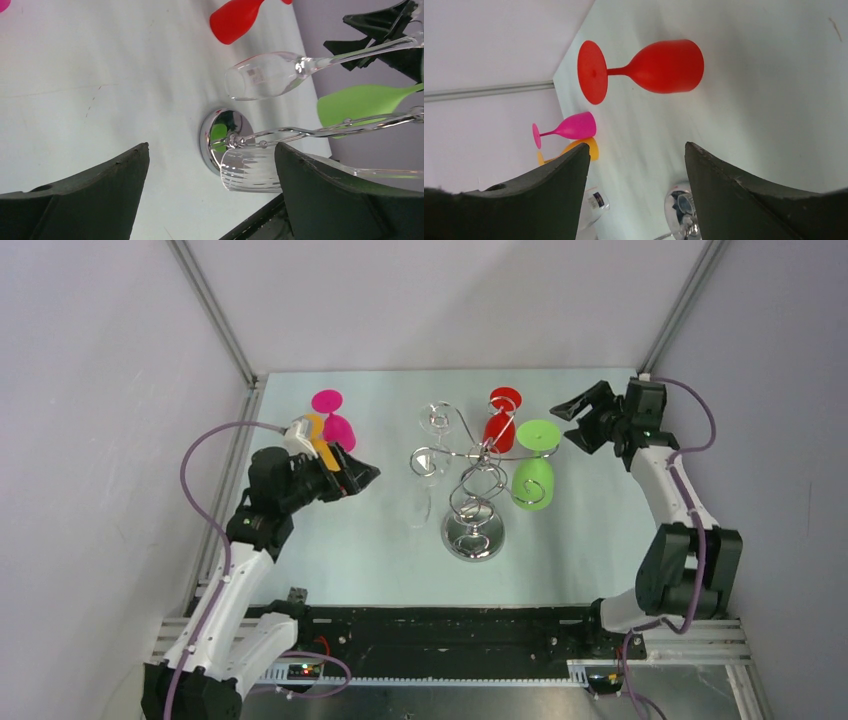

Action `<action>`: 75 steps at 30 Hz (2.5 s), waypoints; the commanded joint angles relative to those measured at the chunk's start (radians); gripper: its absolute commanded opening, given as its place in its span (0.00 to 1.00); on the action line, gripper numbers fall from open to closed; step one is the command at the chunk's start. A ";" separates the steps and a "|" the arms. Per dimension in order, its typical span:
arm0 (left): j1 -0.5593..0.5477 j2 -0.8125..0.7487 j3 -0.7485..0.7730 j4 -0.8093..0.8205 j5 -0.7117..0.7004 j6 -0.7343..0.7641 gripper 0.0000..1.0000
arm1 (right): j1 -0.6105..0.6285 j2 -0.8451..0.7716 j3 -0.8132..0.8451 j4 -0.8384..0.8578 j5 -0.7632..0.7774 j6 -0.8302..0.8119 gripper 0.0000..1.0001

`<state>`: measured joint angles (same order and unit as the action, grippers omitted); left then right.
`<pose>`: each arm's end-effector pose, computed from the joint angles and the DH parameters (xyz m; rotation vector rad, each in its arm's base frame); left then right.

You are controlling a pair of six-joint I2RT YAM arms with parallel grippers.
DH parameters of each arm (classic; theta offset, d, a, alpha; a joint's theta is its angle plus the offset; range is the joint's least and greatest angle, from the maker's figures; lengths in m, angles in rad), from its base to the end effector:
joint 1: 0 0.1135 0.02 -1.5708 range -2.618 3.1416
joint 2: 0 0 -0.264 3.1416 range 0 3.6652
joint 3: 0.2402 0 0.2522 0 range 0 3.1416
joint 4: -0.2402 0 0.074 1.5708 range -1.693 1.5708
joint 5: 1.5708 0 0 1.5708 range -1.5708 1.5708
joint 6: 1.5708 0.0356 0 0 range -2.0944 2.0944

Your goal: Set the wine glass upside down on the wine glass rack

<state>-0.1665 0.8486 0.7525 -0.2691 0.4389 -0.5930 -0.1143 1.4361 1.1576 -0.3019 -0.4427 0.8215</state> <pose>0.1891 -0.0471 0.3099 -0.1226 2.0098 -0.9200 0.3250 -0.0220 0.3072 0.7551 2.0883 0.8777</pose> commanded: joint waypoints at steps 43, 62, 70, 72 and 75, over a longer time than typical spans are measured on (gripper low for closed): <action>-0.014 0.022 -0.042 0.020 -0.004 0.081 0.98 | 0.158 0.484 0.084 0.822 -0.164 0.365 0.31; -0.013 0.017 -0.046 0.021 -0.006 0.083 0.98 | 0.139 0.440 0.083 0.771 -0.169 0.323 0.00; -0.011 0.017 -0.045 0.021 -0.004 0.082 0.98 | 0.069 0.282 0.112 0.684 -0.150 0.267 0.00; -0.009 0.018 -0.046 0.021 -0.002 0.079 0.98 | 0.062 0.226 0.143 0.605 -0.127 0.206 0.00; -0.009 0.019 -0.048 0.021 -0.001 0.079 0.98 | 0.062 0.163 0.199 0.466 -0.096 0.158 0.00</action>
<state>-0.1780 0.8719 0.7086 -0.2722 0.4221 -0.5381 -0.0521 1.7359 1.2434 0.2985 -0.5789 1.0786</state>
